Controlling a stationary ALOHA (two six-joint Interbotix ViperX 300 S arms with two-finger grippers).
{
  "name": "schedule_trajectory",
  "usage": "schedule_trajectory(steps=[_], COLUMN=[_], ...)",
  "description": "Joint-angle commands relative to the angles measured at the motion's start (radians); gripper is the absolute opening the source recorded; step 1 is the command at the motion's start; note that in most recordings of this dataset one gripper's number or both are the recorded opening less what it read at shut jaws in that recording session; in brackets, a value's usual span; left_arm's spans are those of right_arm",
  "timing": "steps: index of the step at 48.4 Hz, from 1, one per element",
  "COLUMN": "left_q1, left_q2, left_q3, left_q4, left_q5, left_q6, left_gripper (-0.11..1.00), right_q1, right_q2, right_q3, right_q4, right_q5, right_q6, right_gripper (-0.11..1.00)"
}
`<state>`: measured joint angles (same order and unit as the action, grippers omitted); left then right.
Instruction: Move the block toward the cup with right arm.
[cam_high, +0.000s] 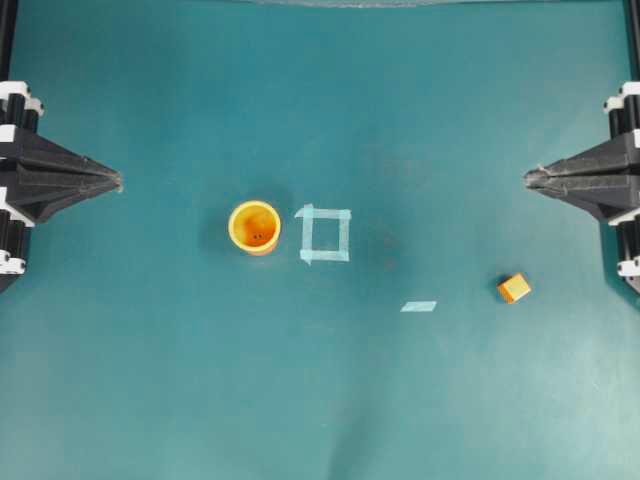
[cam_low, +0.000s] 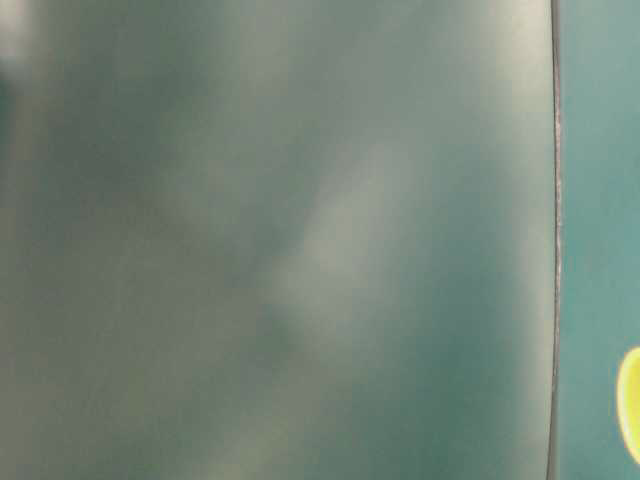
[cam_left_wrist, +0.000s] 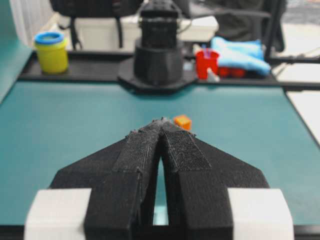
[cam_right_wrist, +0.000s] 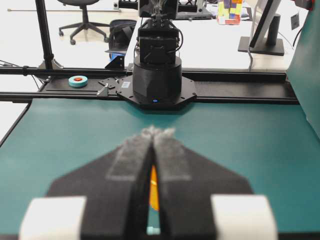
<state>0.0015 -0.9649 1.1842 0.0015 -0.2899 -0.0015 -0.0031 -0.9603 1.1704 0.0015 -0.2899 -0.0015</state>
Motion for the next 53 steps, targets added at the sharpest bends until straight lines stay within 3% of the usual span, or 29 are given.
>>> schedule_trajectory(steps=[1, 40, 53], left_q1=[0.000, 0.000, 0.002], left_q2=[0.006, 0.006, 0.008], left_q3=[-0.031, -0.034, -0.034], left_q4=[0.008, 0.008, 0.008], left_q5=[0.020, 0.084, 0.084], left_q6=[-0.008, -0.008, -0.003], left_gripper=[-0.01, 0.00, 0.00], right_q1=[-0.003, -0.040, -0.067], right_q2=[0.002, 0.000, 0.002], right_q3=[-0.020, -0.167, -0.204], right_q4=[0.003, 0.202, 0.215], right_q5=[0.000, 0.506, 0.687], right_q6=[0.005, 0.015, 0.146], right_gripper=[0.00, 0.02, 0.19])
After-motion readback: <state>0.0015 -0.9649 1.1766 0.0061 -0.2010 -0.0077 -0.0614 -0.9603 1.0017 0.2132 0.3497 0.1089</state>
